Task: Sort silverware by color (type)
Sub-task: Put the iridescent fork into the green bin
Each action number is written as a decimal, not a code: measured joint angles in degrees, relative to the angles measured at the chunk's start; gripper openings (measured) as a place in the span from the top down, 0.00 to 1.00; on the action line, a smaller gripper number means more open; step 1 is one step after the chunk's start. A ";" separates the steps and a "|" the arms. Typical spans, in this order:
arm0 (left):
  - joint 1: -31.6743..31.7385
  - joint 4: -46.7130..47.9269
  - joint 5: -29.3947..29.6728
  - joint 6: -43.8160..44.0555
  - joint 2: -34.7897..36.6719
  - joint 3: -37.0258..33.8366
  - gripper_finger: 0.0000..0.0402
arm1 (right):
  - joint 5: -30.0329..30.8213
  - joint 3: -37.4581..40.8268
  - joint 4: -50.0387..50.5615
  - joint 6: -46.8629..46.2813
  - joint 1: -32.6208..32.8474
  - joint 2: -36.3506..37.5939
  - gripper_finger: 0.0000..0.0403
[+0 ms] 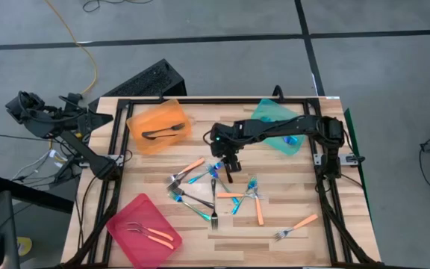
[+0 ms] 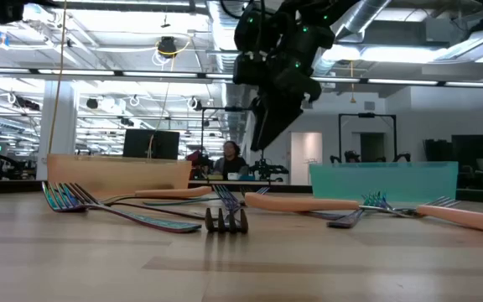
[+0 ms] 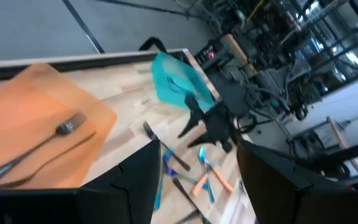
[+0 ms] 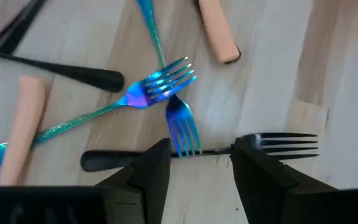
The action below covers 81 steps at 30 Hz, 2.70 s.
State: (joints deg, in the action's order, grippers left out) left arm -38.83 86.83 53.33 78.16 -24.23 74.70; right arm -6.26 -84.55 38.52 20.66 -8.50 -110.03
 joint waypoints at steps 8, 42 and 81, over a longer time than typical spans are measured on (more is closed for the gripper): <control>0.04 -0.07 0.02 1.08 -0.22 -0.02 0.51 | 0.19 -0.18 3.19 -8.96 -1.07 -1.63 0.53; 0.07 -1.10 7.88 12.23 -0.54 -8.82 0.51 | 0.71 12.60 11.36 -0.99 10.78 -0.60 0.53; 0.07 -0.53 13.50 16.38 -0.52 -11.08 0.51 | -2.76 14.08 3.42 17.50 13.98 11.45 0.64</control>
State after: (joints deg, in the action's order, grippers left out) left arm -38.76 86.30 66.83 94.54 -24.75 63.61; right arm -9.02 -70.48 41.94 38.16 5.49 -98.58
